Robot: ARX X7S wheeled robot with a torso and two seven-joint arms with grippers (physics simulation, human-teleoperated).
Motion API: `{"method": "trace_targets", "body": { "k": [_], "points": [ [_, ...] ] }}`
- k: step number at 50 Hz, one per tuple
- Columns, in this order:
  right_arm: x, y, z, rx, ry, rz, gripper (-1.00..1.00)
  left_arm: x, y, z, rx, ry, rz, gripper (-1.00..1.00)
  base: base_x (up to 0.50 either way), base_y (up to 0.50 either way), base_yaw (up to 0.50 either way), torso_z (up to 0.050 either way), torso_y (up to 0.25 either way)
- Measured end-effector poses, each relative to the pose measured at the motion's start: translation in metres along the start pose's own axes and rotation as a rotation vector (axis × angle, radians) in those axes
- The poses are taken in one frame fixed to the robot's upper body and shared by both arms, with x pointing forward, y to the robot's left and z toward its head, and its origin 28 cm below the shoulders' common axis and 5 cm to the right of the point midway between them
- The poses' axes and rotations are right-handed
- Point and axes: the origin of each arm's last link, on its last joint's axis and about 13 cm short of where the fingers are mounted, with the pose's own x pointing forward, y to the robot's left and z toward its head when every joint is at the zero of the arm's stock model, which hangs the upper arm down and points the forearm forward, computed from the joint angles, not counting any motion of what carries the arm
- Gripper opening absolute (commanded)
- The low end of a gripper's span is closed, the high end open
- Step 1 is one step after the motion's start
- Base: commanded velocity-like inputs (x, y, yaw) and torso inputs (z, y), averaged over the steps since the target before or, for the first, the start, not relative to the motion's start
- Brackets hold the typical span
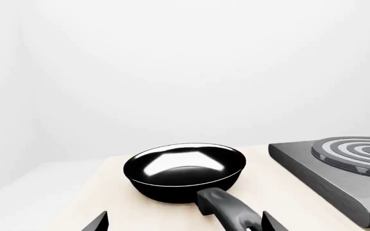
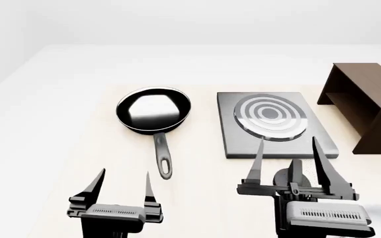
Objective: Turn on the stove.
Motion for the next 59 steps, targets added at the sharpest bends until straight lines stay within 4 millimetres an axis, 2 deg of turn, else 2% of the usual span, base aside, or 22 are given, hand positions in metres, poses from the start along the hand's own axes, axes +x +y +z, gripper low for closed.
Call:
{"method": "trace_targets", "body": {
  "k": [36,59],
  "points": [
    [0.005,-0.006,0.053,0.007,-0.15,0.003,1.0,0.0,0.0,0.0,0.001,0.0,0.0,1.0,0.0,0.0,0.0,0.0,0.0],
    [0.006,-0.007,0.065,0.018,-0.184,-0.002,1.0,0.0,0.0,0.001,0.001,0.0,0.0,1.0,0.0,0.0,0.0,0.0,0.0]
  ]
}}
